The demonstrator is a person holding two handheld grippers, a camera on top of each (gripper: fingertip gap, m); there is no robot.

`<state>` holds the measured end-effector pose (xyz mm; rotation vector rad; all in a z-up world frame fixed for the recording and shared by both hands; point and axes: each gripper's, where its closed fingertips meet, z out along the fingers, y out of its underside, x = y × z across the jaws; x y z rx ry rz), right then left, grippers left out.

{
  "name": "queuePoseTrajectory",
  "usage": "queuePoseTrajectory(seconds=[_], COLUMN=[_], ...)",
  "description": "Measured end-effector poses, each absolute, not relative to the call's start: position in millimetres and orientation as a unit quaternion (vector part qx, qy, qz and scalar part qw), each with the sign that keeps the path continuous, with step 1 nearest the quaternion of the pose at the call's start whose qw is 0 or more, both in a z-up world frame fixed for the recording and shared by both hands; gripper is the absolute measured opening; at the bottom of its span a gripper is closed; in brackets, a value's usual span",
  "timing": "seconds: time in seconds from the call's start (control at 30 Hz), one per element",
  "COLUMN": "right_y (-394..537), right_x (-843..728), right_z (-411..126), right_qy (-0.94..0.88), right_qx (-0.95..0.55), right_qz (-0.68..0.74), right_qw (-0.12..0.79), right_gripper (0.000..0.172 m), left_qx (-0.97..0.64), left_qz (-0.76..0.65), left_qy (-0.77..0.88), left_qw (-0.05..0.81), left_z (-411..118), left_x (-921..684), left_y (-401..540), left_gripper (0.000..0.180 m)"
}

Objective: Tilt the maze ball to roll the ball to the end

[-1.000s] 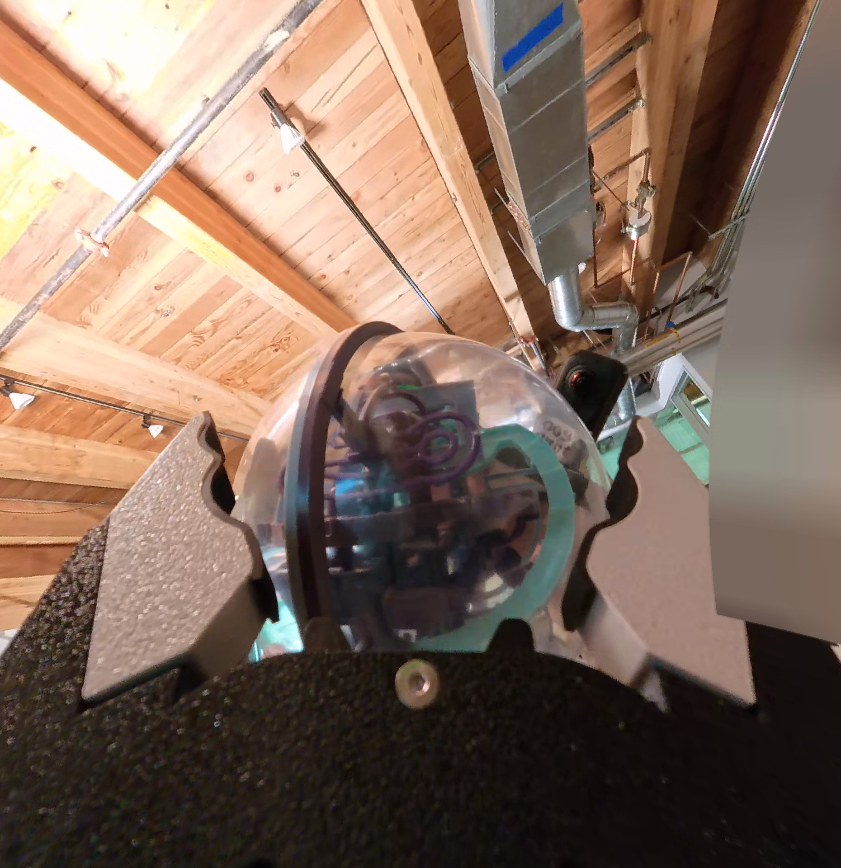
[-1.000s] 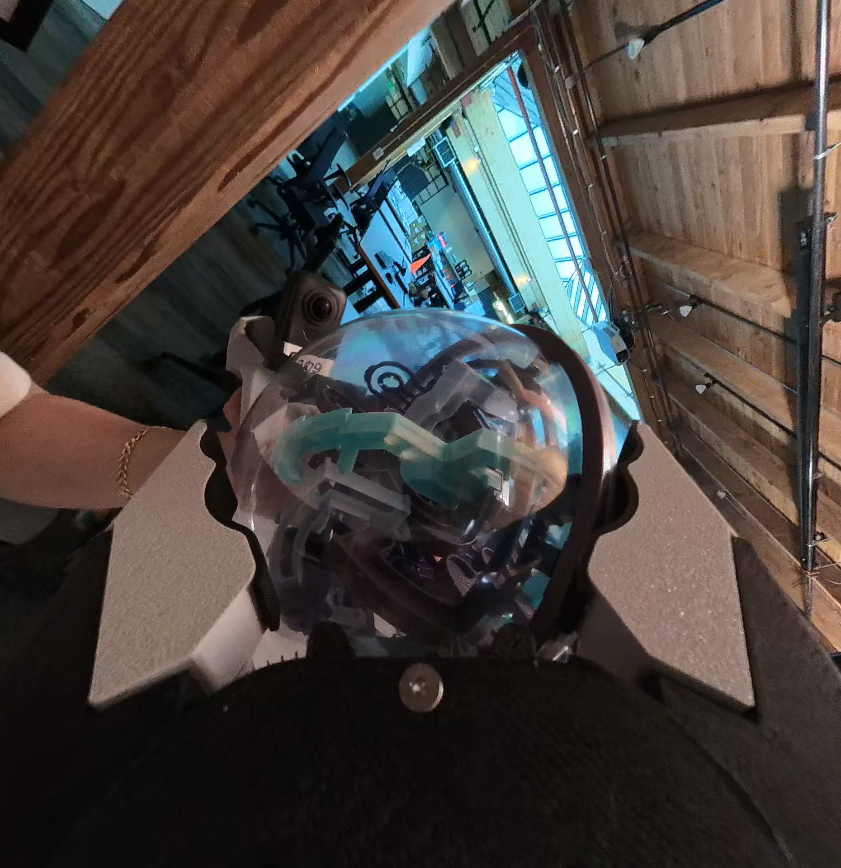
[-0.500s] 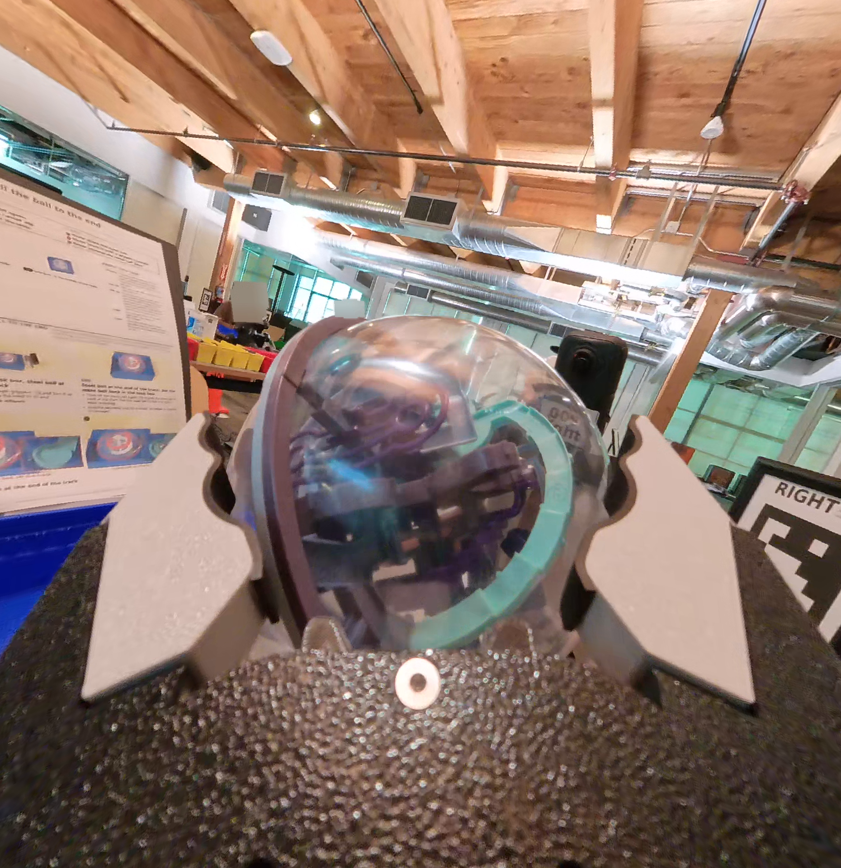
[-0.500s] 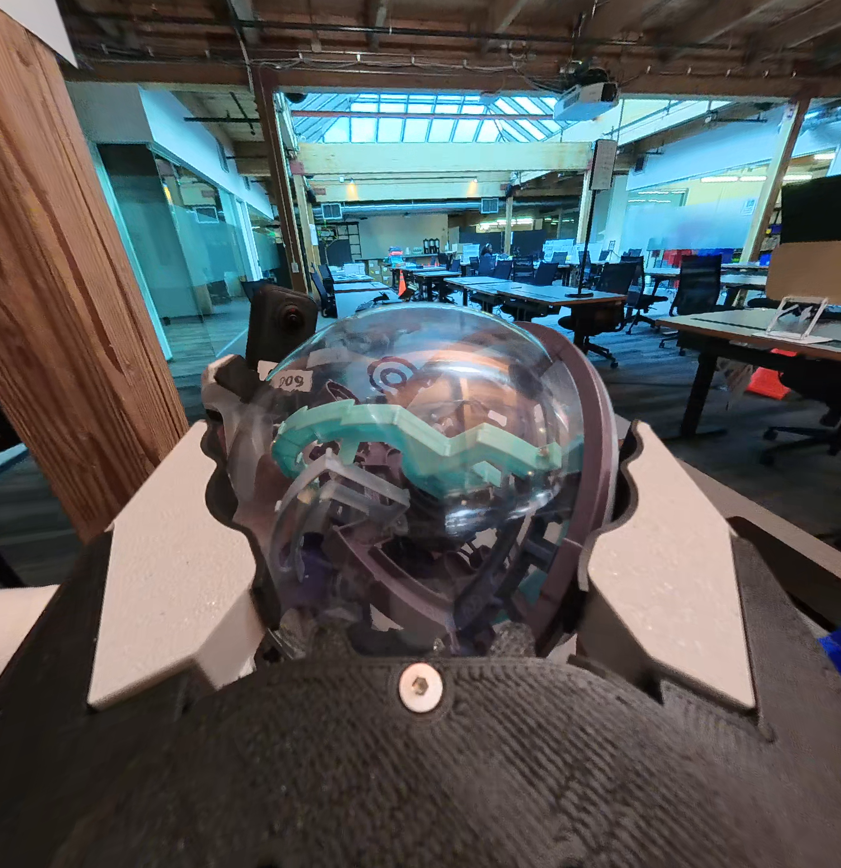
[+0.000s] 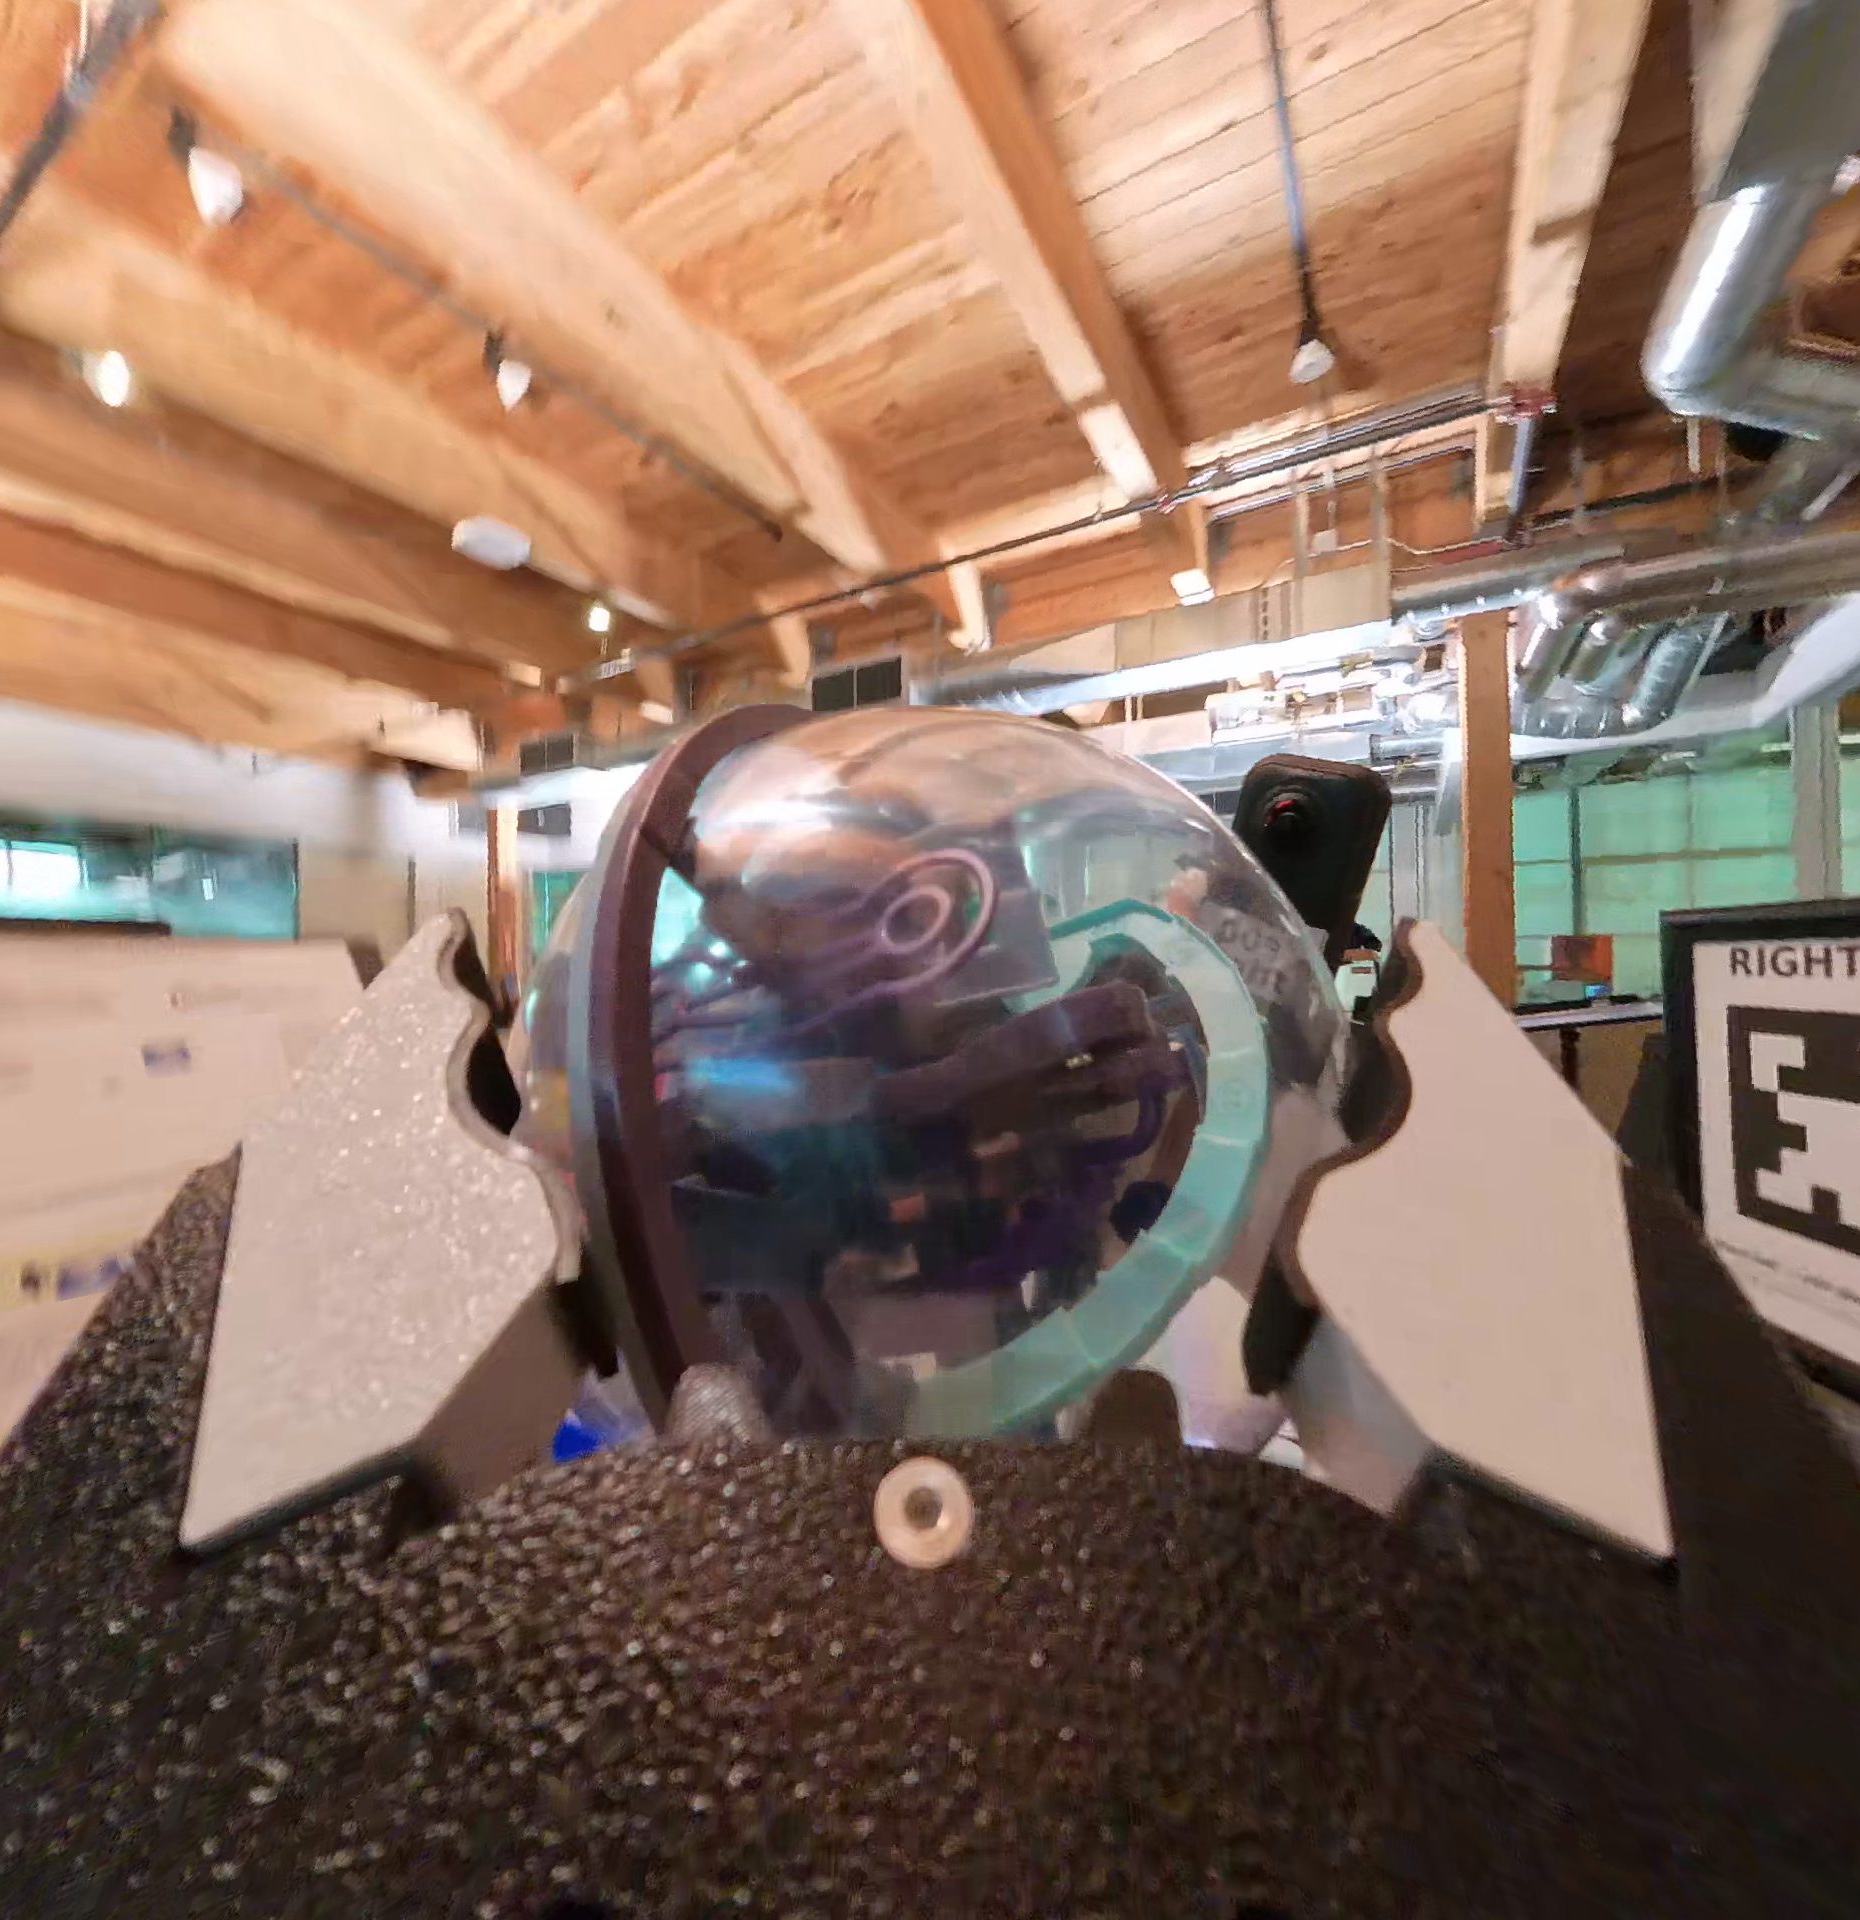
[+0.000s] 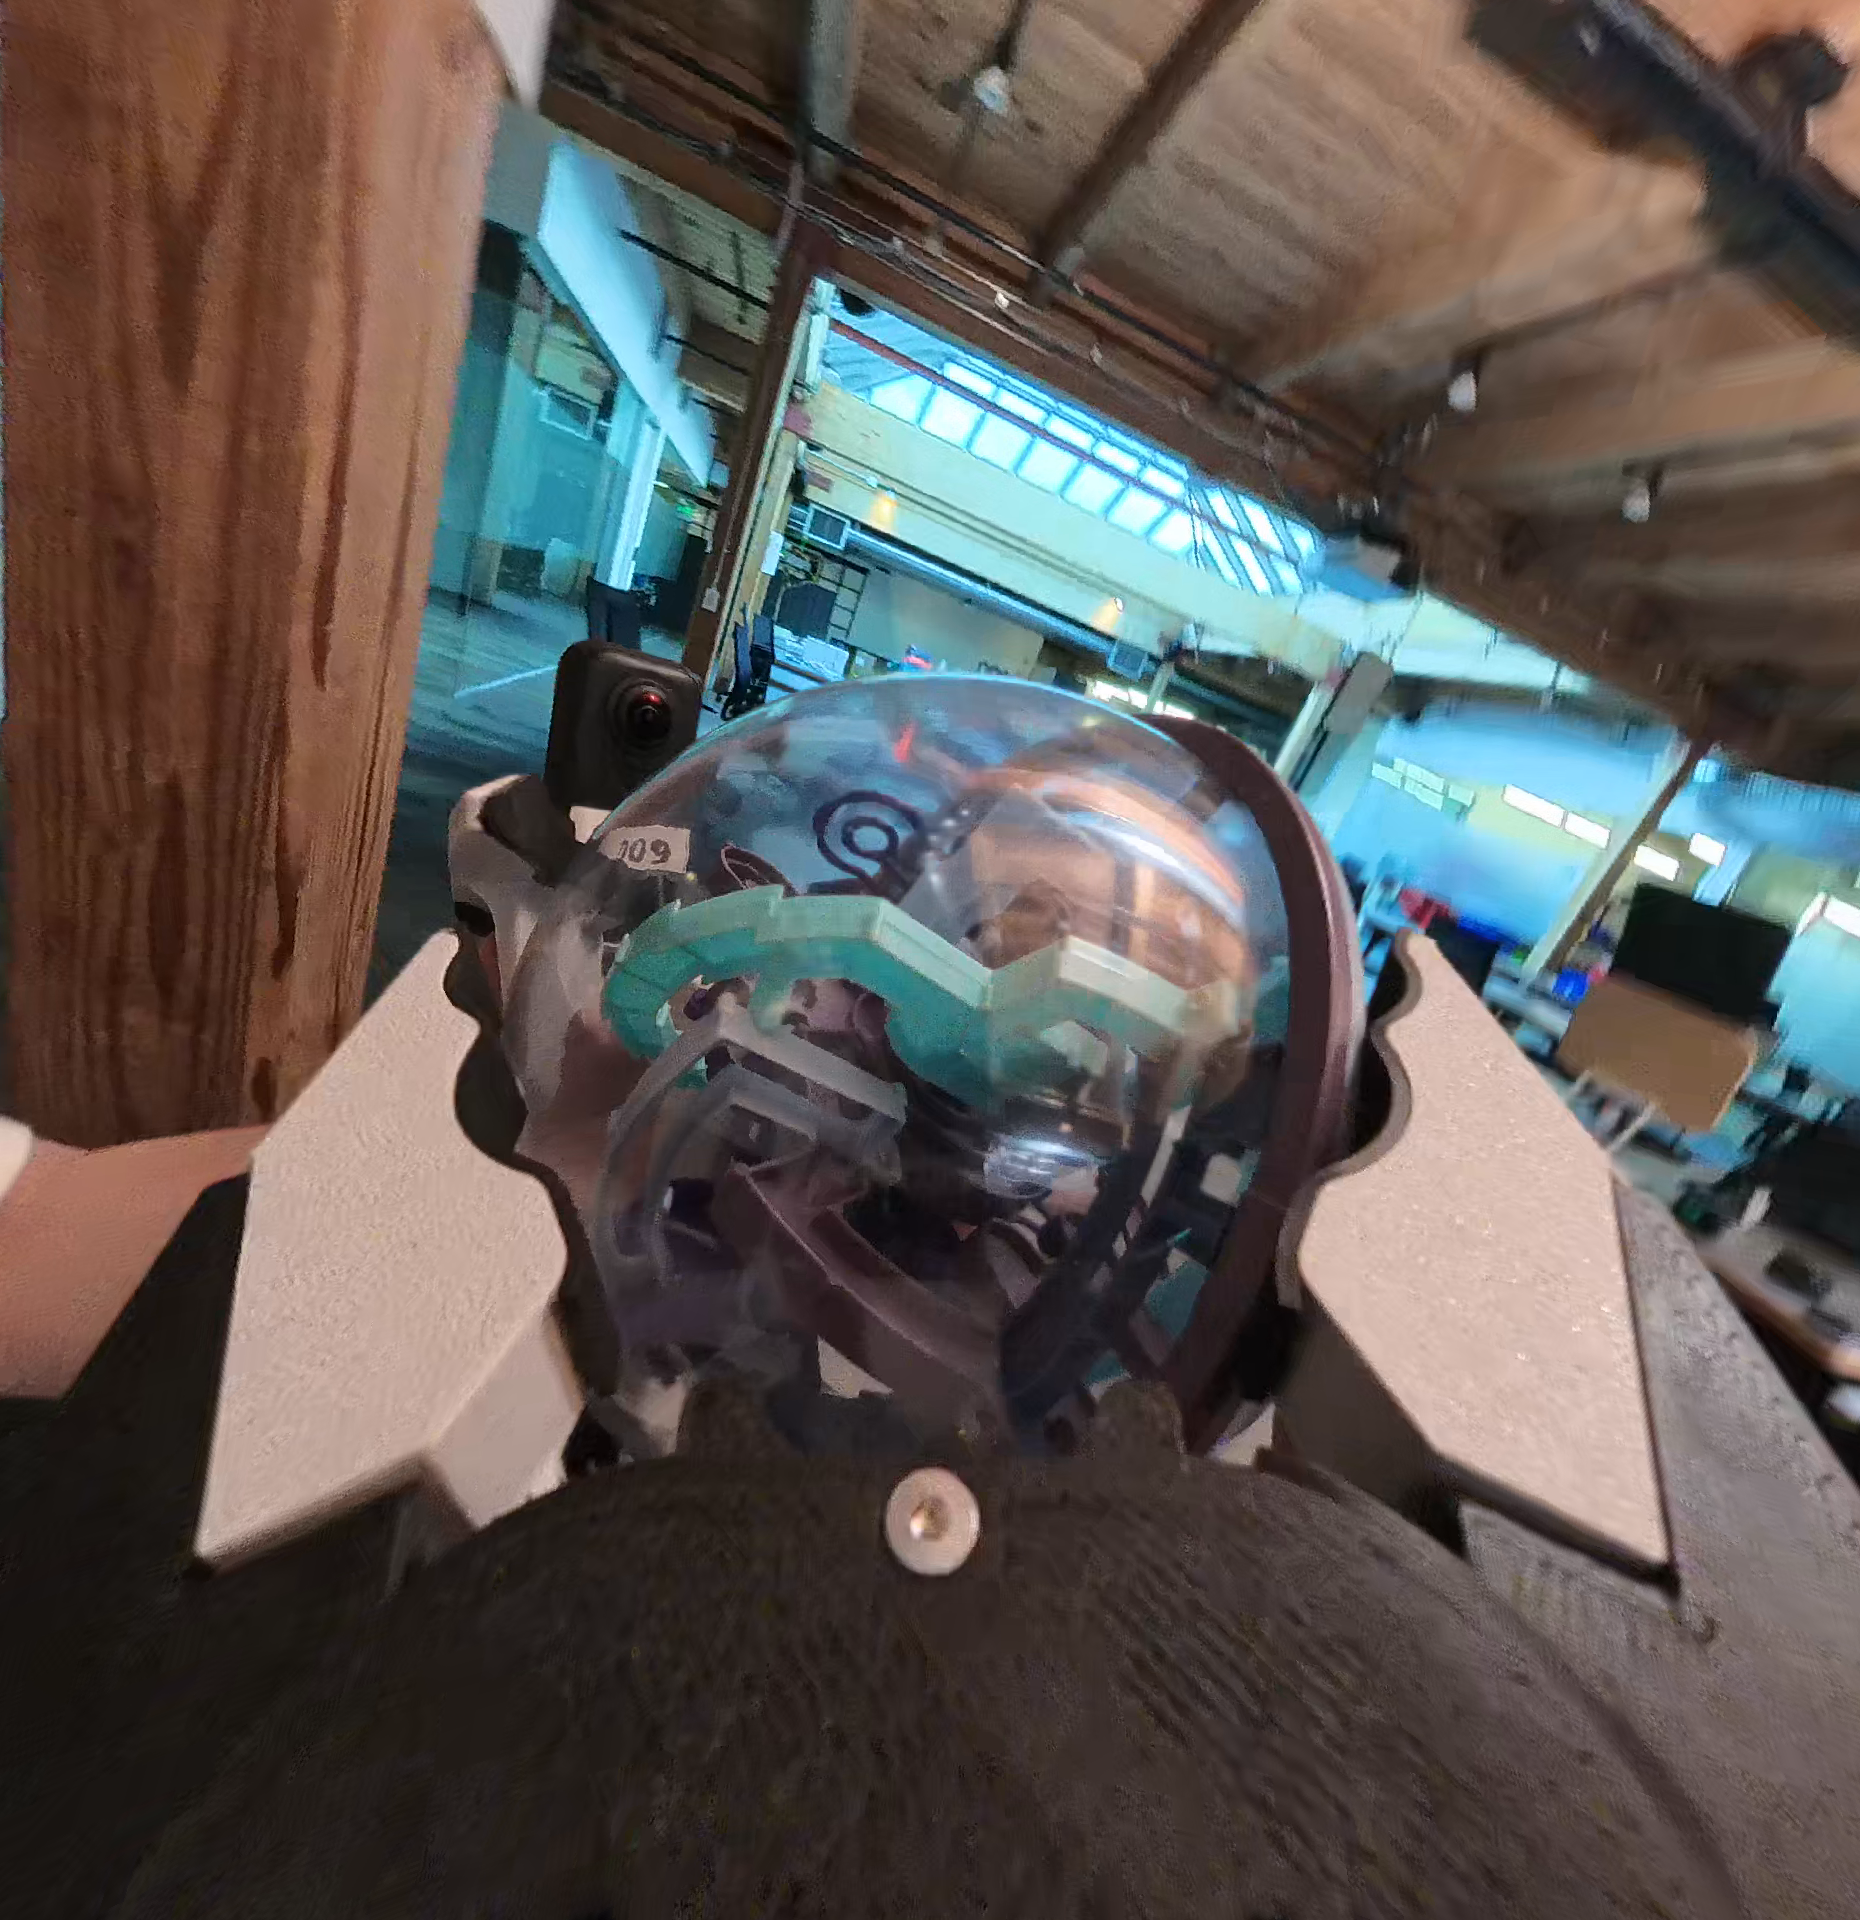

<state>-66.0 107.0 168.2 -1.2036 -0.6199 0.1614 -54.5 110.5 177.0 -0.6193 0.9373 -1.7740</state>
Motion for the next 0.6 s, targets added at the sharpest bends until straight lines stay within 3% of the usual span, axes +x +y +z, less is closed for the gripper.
queuePoseTrajectory(seconds=[0.6], right_y=[42.7], right_x=[-143.7], right_z=[210.6], right_qy=[-0.482], right_qx=[-0.446], right_qz=[-0.075], right_qw=[0.750], right_gripper=[0.158], left_qx=[-0.024], left_qz=[-0.713], left_qy=[0.338], left_qw=[0.614], left_z=[225.7], left_x=[-138.8], left_y=[45.4], left_gripper=[0.157])
